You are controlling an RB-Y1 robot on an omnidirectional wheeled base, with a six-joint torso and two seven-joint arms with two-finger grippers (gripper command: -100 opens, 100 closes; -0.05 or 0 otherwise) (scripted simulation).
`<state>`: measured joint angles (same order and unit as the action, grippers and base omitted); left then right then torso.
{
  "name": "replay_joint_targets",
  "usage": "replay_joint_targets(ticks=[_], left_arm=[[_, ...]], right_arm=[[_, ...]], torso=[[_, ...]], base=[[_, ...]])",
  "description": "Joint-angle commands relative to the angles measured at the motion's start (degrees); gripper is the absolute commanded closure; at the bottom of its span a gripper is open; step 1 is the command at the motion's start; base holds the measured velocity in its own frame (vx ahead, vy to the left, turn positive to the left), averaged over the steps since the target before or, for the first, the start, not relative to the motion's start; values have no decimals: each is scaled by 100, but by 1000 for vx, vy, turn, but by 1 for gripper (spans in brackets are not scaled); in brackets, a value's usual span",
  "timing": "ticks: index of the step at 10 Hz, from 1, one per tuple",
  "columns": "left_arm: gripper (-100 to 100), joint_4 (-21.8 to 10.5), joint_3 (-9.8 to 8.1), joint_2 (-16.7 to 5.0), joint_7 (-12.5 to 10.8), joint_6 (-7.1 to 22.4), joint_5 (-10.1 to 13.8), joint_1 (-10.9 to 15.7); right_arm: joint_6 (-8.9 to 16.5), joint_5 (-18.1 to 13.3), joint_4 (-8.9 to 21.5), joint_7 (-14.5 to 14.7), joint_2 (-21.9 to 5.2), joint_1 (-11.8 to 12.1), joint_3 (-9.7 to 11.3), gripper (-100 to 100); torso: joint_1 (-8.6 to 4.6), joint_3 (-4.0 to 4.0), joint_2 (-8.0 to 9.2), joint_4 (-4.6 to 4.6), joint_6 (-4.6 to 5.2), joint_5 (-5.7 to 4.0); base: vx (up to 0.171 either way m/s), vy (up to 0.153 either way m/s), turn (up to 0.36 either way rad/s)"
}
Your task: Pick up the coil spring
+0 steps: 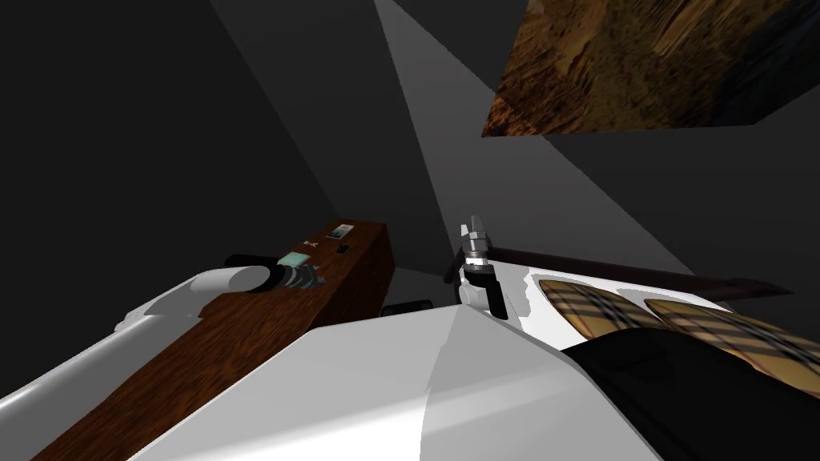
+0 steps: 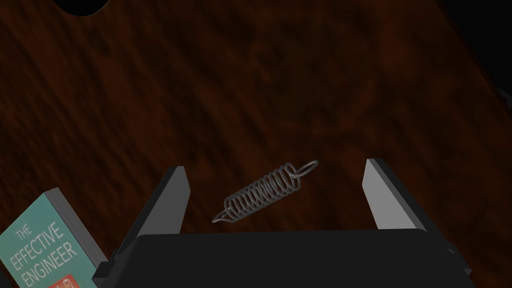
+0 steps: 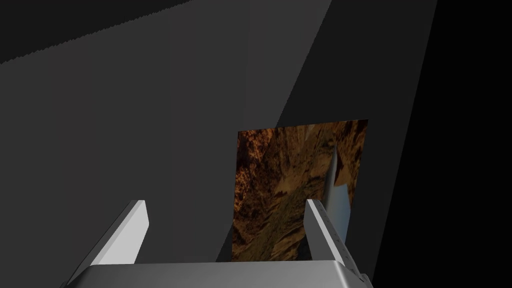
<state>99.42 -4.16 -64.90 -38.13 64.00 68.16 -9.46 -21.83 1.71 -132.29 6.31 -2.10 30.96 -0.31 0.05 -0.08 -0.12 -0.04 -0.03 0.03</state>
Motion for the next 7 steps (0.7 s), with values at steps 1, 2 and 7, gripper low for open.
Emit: replay_joint_targets(ticks=[1,2,7], left_arm=[[-100,-109,-13,-135,-62,286,138,-22],[-100,-201,5,-225,-119,436,218,-8],[-100,-336,42,-374,-222,793,350,30]], right_arm=[[0,0,0,0,0,0,0,0],[0,0,0,0,0,0,0,0],[0,0,0,0,0,0,0,0]], torso=[[0,0,0,0,0,0],[-1,1,1,1,-1,-1],[1,-6,-10,-2,1,0]], base=[[41,7,11],[66,12,17],[56,13,1]])
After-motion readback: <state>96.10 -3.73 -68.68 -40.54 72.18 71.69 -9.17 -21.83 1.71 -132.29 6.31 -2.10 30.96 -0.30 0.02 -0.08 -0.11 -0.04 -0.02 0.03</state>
